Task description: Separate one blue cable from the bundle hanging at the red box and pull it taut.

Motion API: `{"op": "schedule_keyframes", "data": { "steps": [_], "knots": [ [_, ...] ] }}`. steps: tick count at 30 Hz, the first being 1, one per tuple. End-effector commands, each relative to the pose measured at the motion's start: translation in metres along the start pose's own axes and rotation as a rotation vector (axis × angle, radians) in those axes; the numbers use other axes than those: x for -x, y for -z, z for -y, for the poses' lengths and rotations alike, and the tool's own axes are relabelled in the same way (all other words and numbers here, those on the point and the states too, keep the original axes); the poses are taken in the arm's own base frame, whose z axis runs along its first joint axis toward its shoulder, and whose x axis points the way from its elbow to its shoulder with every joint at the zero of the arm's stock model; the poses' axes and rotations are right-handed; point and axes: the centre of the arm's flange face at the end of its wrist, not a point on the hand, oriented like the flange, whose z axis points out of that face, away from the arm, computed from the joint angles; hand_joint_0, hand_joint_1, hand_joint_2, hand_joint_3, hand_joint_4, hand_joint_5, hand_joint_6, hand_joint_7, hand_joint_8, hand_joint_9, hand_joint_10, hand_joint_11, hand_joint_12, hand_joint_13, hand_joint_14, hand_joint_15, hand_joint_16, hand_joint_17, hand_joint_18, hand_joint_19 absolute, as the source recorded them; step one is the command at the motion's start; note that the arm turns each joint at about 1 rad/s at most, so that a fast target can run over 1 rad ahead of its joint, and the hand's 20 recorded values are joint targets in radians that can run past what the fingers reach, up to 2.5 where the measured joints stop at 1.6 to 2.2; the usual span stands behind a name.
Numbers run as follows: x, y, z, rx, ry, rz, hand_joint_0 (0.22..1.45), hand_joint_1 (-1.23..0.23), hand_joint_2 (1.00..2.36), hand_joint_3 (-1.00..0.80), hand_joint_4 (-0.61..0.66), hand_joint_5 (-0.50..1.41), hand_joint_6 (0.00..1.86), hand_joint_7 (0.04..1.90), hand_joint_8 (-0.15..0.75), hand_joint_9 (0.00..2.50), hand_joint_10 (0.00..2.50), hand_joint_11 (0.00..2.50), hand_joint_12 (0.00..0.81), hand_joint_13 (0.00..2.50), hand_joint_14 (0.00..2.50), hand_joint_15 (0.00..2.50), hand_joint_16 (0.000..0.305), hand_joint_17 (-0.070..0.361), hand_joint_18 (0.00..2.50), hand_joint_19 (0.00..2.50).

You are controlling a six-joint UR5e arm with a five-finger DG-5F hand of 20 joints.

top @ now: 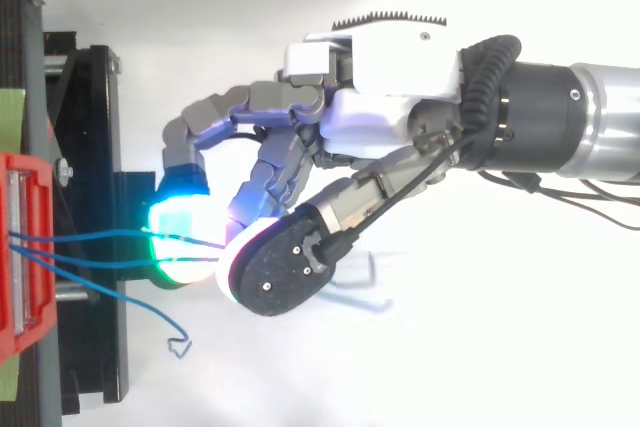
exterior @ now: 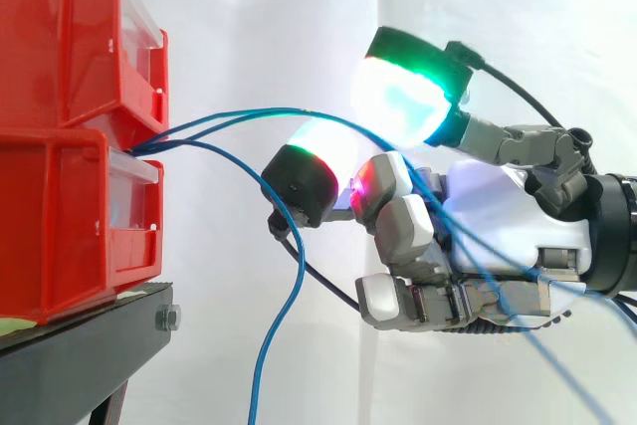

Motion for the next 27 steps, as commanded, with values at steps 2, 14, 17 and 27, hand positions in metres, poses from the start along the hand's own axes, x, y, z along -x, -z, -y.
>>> {"op": "schedule_keyframes", "data": {
  "steps": [2, 14, 17, 27],
  "knots": [
    [-0.0001, 0.0000, 0.0001, 0.000, 0.001, 0.000, 0.61, -0.75, 1.00, -0.50, 0.19, -0.15, 0.64, 1.13, 0.324, 1.10, 0.02, 0.75, 0.367, 1.12, 0.02, 0.51, 0.038, 0.085, 1.00, 0.47],
    [-0.0037, -0.0007, 0.0005, 0.000, 0.002, -0.005, 0.72, -0.77, 1.02, -0.14, 0.17, -0.15, 0.65, 1.12, 0.327, 1.10, 0.02, 0.74, 0.373, 1.14, 0.02, 0.52, 0.039, 0.088, 1.01, 0.49],
    [-0.0034, -0.0003, 0.0011, -0.002, 0.002, -0.005, 0.73, -0.78, 1.02, -0.15, 0.17, -0.16, 0.69, 1.08, 0.326, 1.09, 0.02, 0.75, 0.376, 1.14, 0.02, 0.52, 0.039, 0.087, 1.01, 0.49],
    [-0.0044, -0.0005, 0.0013, 0.000, 0.002, -0.005, 0.74, -0.89, 1.01, -0.41, 0.18, -0.18, 0.75, 0.99, 0.323, 1.08, 0.02, 0.77, 0.379, 1.16, 0.02, 0.52, 0.039, 0.088, 1.06, 0.46]
  ]
}}
